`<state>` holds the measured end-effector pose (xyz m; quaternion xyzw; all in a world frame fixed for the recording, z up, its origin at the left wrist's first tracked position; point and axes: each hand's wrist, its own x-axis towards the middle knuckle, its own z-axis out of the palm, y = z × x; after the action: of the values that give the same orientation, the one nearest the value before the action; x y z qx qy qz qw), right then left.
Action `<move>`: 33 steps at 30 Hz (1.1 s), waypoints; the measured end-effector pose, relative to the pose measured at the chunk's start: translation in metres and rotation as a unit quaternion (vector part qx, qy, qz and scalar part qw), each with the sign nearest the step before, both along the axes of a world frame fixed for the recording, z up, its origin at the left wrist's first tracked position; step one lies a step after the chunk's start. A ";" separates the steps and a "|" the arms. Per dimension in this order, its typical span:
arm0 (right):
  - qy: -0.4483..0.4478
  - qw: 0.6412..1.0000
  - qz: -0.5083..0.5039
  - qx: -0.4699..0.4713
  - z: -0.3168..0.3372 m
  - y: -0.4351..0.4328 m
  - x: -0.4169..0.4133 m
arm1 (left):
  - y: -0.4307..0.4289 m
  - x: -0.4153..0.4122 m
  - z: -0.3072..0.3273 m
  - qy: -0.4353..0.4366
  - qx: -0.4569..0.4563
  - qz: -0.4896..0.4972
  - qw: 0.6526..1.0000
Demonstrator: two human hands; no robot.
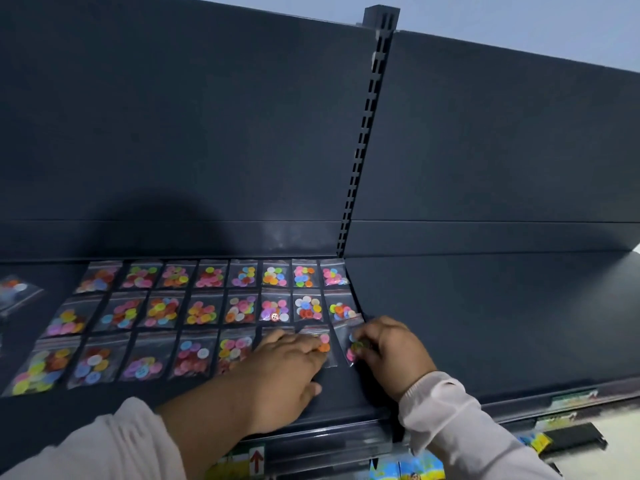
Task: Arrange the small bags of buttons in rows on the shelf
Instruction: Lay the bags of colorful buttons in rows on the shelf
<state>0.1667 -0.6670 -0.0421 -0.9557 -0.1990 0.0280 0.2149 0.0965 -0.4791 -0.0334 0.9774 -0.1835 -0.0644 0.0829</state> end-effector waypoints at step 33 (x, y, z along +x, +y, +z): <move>-0.125 0.964 0.236 -0.010 0.074 0.191 -0.034 | 0.178 -0.090 0.053 -0.181 -0.009 0.282 0.942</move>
<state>0.1324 -0.4758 0.0322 -0.8795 -0.4442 -0.0402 0.1659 0.0061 -0.3015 0.0200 0.9835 0.0872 0.1413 0.0719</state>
